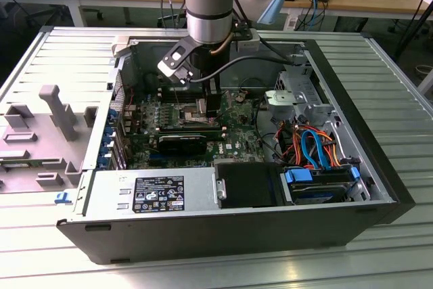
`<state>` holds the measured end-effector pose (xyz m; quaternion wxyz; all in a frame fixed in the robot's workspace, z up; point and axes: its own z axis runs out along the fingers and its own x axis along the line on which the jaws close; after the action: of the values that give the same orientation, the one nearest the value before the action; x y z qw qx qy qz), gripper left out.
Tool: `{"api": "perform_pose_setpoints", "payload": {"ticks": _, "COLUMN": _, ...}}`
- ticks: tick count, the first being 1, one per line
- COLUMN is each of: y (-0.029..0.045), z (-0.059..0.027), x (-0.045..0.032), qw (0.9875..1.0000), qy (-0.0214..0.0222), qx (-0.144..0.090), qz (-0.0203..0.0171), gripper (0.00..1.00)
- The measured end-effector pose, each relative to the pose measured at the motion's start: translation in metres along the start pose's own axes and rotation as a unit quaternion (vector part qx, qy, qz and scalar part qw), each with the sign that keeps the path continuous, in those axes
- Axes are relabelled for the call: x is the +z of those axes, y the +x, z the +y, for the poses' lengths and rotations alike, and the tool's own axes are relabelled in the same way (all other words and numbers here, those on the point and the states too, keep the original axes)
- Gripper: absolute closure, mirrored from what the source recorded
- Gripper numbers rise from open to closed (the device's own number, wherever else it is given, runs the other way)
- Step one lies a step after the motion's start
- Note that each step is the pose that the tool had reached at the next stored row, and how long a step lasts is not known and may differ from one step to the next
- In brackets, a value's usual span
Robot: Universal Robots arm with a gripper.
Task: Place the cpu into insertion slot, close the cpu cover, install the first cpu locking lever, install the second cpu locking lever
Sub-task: 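Place the cpu into insertion slot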
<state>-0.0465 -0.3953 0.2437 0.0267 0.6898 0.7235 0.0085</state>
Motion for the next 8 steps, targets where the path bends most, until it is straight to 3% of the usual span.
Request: {"api": "perform_pose_setpoints", "payload": {"ticks": 8, "y": 0.0000, "z": -0.0001, "x": 0.0018, "qw": 1.0000, "qy": 0.0000, "qx": 0.000, "qz": 0.0000, "gripper": 0.45}}
